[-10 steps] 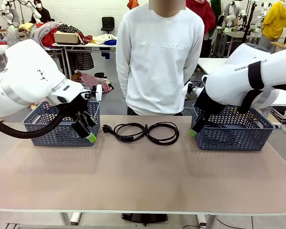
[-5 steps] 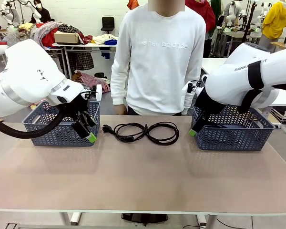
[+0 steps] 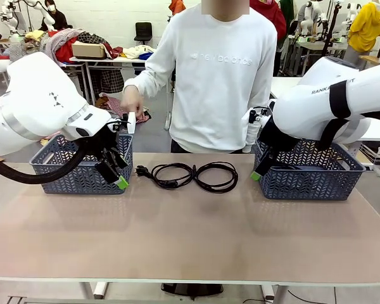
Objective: Organize the cables according to human instructions.
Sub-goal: Pick up a bundle of cables and place it in the basket indicated by the human.
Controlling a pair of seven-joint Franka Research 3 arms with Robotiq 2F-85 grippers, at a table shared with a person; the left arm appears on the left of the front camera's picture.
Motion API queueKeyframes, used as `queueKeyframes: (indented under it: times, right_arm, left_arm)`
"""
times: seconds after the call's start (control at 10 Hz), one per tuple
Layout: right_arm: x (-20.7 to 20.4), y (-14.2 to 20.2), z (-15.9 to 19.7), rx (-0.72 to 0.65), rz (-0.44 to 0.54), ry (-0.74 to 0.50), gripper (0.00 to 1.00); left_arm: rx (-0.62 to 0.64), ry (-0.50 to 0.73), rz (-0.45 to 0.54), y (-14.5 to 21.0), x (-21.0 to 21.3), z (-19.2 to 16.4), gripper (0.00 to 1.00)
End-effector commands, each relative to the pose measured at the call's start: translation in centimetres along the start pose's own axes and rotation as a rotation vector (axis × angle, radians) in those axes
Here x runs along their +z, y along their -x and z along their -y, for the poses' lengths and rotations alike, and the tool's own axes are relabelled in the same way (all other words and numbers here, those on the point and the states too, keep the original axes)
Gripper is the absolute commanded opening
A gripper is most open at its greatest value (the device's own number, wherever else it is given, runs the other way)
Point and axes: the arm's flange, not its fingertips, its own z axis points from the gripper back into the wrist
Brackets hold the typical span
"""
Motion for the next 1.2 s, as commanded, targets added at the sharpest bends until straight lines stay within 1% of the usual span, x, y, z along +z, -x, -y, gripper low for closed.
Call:
queueKeyframes:
  times: [0.0, 1.1]
  right_arm:
    - [-0.03, -0.21, 0.12, -0.005, -0.005, 0.007, 1.00]
    - [-0.03, -0.21, 0.12, -0.005, -0.005, 0.007, 1.00]
  left_arm:
    - [0.002, -0.007, -0.010, 0.02, 0.21, -0.07, 1.00]
    - [0.002, -0.007, -0.010, 0.02, 0.21, -0.07, 1.00]
